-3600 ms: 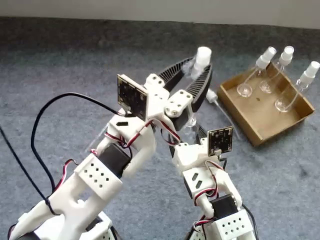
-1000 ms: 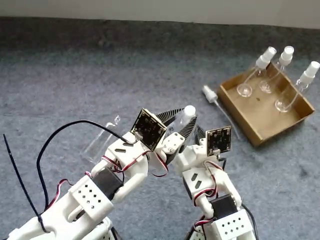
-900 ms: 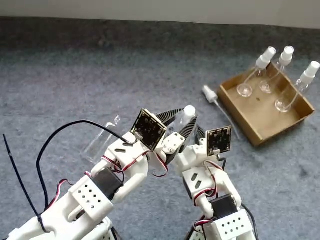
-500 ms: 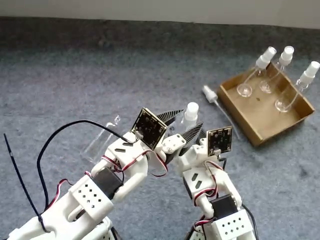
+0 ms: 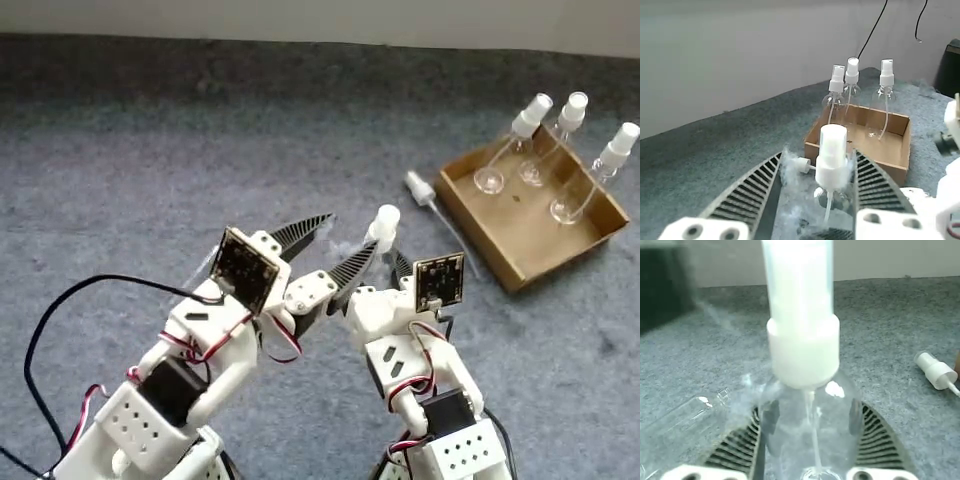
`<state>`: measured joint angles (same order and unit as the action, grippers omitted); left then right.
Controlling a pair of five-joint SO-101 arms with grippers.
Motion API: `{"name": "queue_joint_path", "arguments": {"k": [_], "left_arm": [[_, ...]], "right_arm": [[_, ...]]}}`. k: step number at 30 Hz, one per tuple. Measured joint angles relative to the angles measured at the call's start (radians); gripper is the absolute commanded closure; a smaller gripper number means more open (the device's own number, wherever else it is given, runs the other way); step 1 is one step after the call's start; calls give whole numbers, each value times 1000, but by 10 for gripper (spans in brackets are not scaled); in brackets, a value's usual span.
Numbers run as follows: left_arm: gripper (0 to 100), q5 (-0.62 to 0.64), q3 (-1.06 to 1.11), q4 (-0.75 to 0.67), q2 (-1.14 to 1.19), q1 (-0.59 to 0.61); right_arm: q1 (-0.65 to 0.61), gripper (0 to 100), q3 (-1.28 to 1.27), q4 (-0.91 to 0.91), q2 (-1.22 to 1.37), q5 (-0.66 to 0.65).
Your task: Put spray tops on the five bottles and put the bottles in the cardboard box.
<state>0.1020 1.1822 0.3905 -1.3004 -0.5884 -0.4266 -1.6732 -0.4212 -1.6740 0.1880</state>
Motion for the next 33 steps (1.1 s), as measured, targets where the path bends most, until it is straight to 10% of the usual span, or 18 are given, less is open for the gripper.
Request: {"name": "queue_joint_path", "arguments": {"k": [17, 33], "left_arm": [[832, -133, 0, 399, -282, 385], [830, -135, 91, 445, -292, 565]], "right_arm": [[0, 864, 0, -6, 0, 0], [0, 864, 0, -38, 0, 0]]}}
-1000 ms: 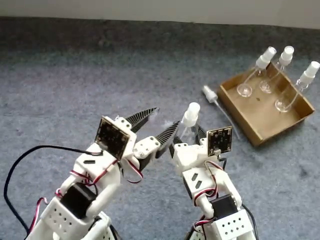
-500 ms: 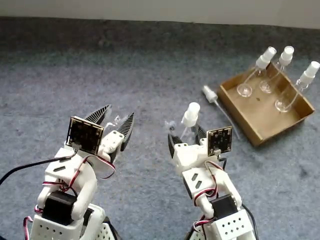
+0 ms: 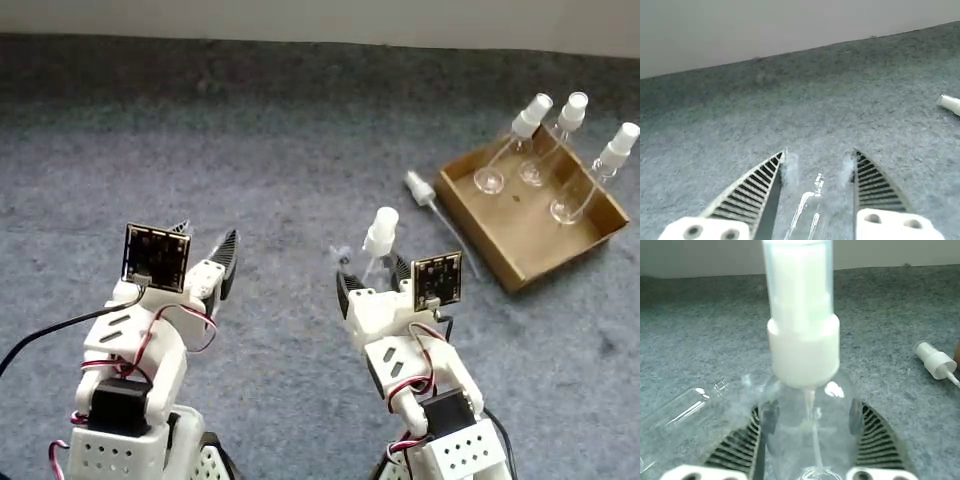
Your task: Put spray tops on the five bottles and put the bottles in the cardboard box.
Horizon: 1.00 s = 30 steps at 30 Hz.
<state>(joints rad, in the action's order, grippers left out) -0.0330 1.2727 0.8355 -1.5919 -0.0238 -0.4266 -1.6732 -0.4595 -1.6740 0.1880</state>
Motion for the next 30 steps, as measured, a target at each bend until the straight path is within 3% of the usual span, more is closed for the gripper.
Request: {"name": "queue_joint_path", "arguments": {"k": [17, 24, 30], "left_arm": [[832, 0, 124, 0, -6, 68], [832, 0, 124, -3, -198, 68], [832, 0, 170, -114, -213, 68]], "right_arm": [[0, 864, 0, 0, 0, 0], [0, 864, 0, 0, 0, 0], [0, 864, 0, 0, 0, 0]]}}
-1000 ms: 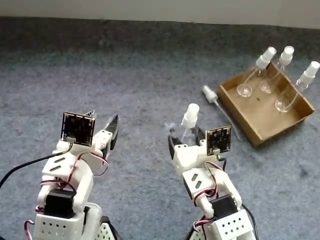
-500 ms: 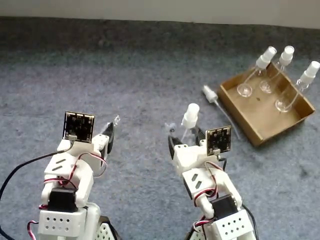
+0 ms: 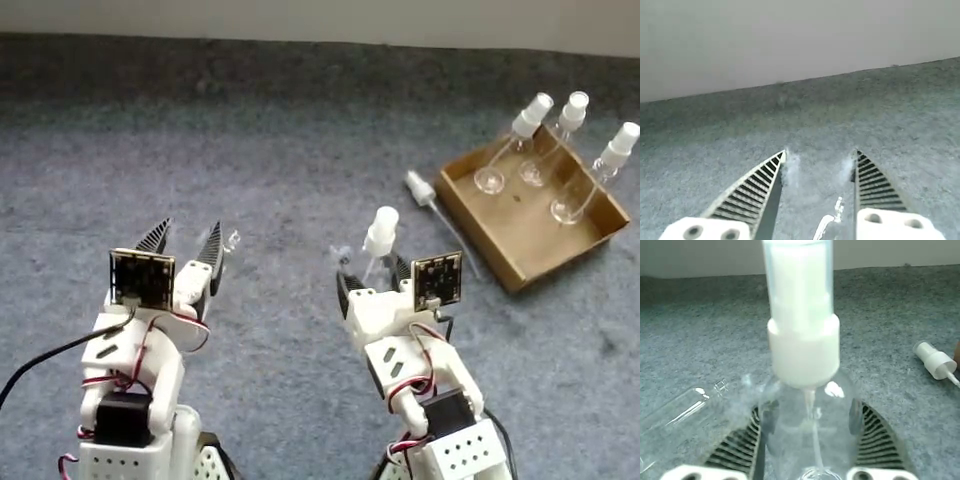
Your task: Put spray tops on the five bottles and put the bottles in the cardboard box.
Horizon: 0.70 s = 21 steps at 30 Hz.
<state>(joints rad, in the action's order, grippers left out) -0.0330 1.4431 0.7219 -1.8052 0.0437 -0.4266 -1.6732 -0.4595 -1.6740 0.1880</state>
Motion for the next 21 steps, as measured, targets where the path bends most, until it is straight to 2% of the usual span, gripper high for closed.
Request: {"name": "queue_joint_path", "arguments": {"k": [3, 14, 19, 21], "left_arm": [[832, 0, 26, -51, -6, 0], [832, -17, 98, -54, 0, 0], [832, -189, 115, -54, 0, 0], [832, -198, 132, -54, 2, 9]], "right_arm": [[0, 864, 0, 0, 0, 0], [0, 864, 0, 0, 0, 0], [0, 864, 0, 0, 0, 0], [0, 864, 0, 0, 0, 0]]}}
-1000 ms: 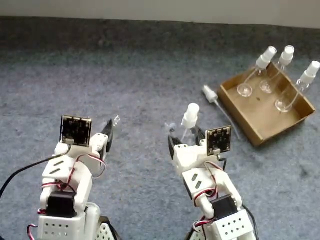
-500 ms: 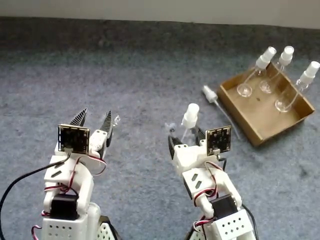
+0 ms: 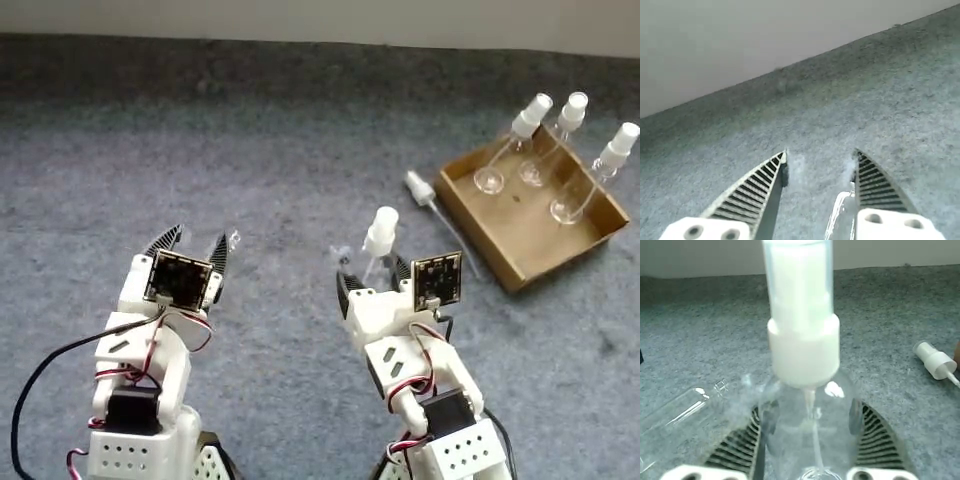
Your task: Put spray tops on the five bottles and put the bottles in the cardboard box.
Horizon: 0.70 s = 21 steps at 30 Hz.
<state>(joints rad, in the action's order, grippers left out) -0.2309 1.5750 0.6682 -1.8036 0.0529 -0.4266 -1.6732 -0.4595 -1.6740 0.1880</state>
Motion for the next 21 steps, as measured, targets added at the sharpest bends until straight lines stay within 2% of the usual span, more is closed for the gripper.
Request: {"name": "queue_joint_path", "arguments": {"k": [4, 9, 11, 14, 18, 21], "left_arm": [[832, 80, 15, 0, 0, 54], [832, 58, 15, 0, 0, 64], [832, 91, 15, 0, 0, 83], [832, 209, 15, 0, 0, 123], [832, 428, 15, 0, 0, 181], [832, 535, 15, 0, 0, 201]], "right_arm": [[0, 864, 0, 0, 0, 0], [0, 864, 0, 0, 0, 0], [0, 864, 0, 0, 0, 0], [0, 864, 0, 0, 0, 0], [0, 864, 0, 0, 0, 0], [0, 864, 0, 0, 0, 0]]}}
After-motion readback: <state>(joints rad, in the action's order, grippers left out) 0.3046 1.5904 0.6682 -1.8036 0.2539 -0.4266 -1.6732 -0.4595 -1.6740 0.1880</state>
